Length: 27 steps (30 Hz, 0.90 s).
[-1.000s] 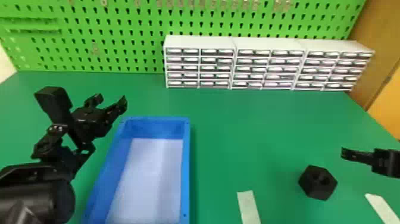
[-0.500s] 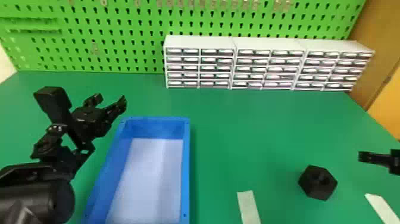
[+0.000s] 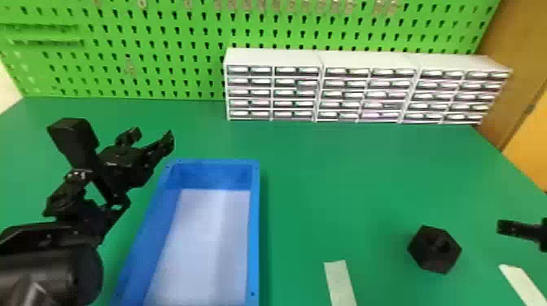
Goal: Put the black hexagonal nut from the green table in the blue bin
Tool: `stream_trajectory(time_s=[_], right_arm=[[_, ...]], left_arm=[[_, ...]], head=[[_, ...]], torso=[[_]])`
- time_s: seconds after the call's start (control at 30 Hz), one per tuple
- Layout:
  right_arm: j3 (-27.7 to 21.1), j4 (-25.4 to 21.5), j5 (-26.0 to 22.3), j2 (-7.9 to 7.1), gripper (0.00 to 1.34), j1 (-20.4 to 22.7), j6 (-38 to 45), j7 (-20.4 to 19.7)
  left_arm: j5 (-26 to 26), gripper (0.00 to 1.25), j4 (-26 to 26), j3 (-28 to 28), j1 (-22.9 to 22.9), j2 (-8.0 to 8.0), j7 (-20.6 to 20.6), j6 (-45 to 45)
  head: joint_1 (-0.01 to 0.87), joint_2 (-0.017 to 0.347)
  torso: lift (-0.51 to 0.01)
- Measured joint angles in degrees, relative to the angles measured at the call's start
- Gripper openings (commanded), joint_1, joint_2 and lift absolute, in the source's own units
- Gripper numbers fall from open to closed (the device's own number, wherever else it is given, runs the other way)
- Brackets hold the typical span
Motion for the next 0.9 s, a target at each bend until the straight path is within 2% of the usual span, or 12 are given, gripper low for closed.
stream_trajectory(time_s=[0.43,0.9], right_arm=[[-1.7,2.13,0.43,1.76,1.11,0.2,-0.1,0.04],[0.22,7.5,1.85,3.31,1.11,-2.03,-4.44,0.05]], left_arm=[[-0.09,0.76,0.05,-0.34,-0.28,-0.01,0.0,0.0],[-0.09,0.76,0.09,-0.48,-0.5,-0.03,0.0,0.0]], head=[[0.691,0.009],[0.691,0.009]], torso=[[-0.097],[-0.097]])
